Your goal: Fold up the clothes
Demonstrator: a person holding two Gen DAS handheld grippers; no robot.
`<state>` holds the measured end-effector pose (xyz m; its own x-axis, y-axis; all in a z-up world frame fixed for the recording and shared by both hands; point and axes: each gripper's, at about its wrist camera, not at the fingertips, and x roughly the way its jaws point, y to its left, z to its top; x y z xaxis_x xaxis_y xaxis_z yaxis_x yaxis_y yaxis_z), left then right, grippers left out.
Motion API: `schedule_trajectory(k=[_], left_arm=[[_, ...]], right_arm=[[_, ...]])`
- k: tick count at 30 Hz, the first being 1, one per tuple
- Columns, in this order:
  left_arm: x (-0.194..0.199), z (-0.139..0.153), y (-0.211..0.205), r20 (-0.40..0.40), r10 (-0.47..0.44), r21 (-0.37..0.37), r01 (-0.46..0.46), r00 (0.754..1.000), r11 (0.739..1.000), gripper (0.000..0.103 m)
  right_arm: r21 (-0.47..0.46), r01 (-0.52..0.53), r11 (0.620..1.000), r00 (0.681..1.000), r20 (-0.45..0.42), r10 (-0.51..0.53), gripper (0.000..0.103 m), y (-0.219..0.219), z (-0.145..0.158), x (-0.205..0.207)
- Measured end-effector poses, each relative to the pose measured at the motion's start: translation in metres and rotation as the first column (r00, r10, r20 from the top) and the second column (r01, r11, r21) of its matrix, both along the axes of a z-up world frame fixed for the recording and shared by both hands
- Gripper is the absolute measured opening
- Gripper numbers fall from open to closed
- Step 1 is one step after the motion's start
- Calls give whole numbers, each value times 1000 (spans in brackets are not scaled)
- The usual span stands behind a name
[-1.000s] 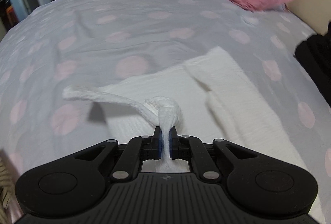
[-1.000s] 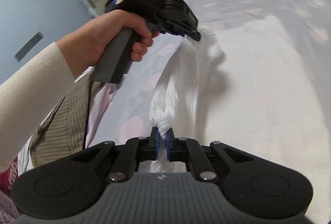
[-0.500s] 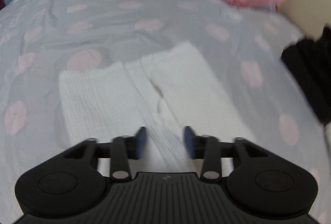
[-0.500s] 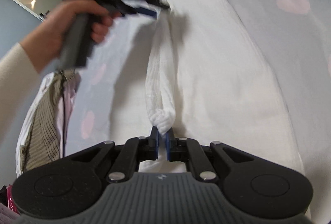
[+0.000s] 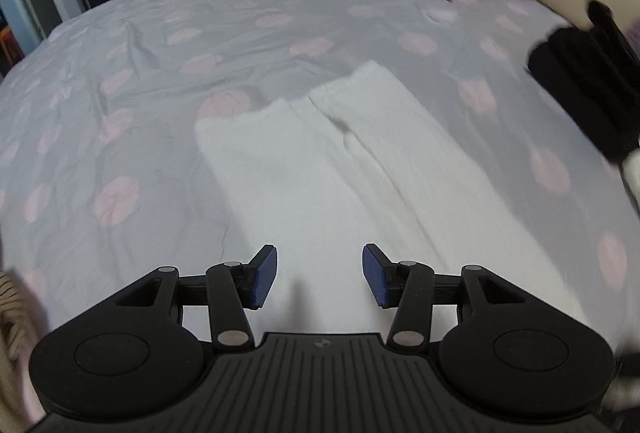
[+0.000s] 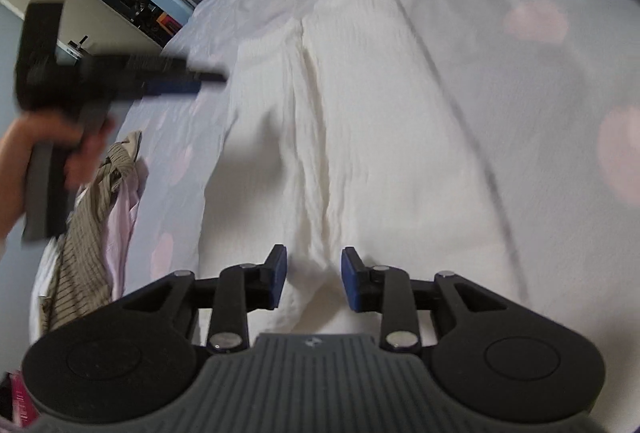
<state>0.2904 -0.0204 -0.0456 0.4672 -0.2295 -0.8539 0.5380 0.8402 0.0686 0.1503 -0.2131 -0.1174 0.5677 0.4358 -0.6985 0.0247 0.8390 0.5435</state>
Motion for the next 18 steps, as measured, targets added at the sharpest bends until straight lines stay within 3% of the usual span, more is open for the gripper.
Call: schedule_trajectory(k=[4,9,11,15,18], left_arm=[[-39,11,8,26,-43,62,41,999,997,45],[-93,19,6,19,-120,122,117,993,986,45],[-120,19,2,13,-168,144,164,986,976,45],[-175,13,-4,9,-257,202,250,966,947,45],[-207,1,-6,50,-271,227,253,961,940,45]], right_arm=[[-85,-17,996,999,26,19,40,-4,25,2],[-192,-125,973,992,-6,126,49,-14,50,-6],[-221,-177,959,984,-34,173,54,-20,54,-11],[-295,-266,918,964,-62,260,54,-30,59,-29],[-357,-301,884,952,-66,298,54,-35,55,-46]])
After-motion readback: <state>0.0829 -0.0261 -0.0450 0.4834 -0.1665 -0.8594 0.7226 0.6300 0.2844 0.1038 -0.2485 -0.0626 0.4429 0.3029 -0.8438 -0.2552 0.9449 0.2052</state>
